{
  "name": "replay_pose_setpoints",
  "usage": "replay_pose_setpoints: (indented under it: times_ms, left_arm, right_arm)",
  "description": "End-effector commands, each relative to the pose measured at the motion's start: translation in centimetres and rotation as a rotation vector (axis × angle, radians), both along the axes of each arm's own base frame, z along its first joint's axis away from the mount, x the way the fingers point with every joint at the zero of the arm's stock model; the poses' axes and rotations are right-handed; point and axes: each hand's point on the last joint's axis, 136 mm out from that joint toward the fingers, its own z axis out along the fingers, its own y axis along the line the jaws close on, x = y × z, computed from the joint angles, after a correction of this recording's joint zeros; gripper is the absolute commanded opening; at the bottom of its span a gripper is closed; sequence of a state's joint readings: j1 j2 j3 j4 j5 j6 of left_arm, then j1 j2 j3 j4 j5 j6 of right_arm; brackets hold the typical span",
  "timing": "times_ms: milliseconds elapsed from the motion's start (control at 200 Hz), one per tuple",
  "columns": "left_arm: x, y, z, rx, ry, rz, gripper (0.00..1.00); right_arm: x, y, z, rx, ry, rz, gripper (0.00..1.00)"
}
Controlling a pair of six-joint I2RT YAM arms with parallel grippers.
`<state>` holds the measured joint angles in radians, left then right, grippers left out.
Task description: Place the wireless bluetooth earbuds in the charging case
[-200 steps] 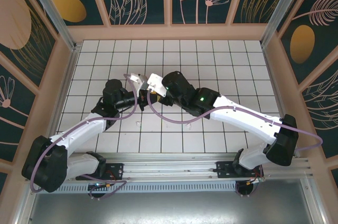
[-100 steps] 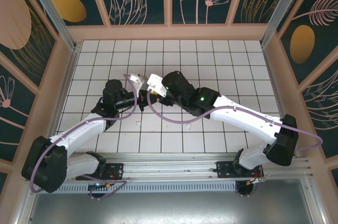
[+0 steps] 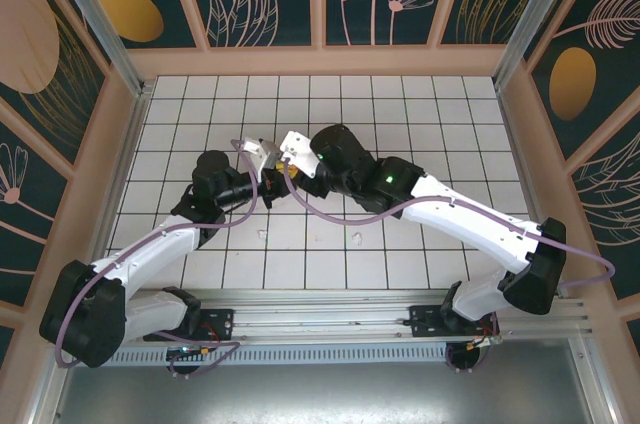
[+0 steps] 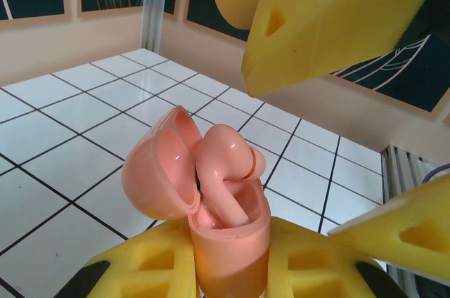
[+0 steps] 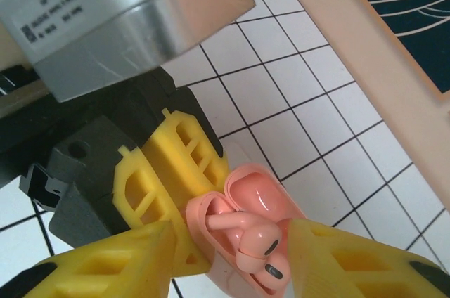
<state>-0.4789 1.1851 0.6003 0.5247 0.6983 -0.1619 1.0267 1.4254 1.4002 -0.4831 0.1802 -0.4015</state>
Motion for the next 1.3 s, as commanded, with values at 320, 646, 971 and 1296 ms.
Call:
replay_pose_setpoints:
  times_ms: [320,646,971,1296]
  left_arm:
    - [-0.1,0.0,1.5,-0.036,-0.049,0.002,0.00]
    - [-0.5,-0.2,2.7,-0.058,-0.065,-0.026,0.00]
    - [-0.7,-0.1,2.9,-0.065,-0.060,-0.029,0.00]
    - [-1.1,-0.3,2.9,-0.068,-0.048,-0.054,0.00]
  right_arm:
    - [0.3,-2.5,7.0,0.387,0.223,0.040,0.50]
    - [2.7,-5.7,9.1,0.659,0.447,0.014,0.54]
    - [1.5,-3.4,5.8,0.514,0.445,-0.014,0.43]
    - [1.6,-2.1,3.1,0.427,0.550,-0.045,0.33]
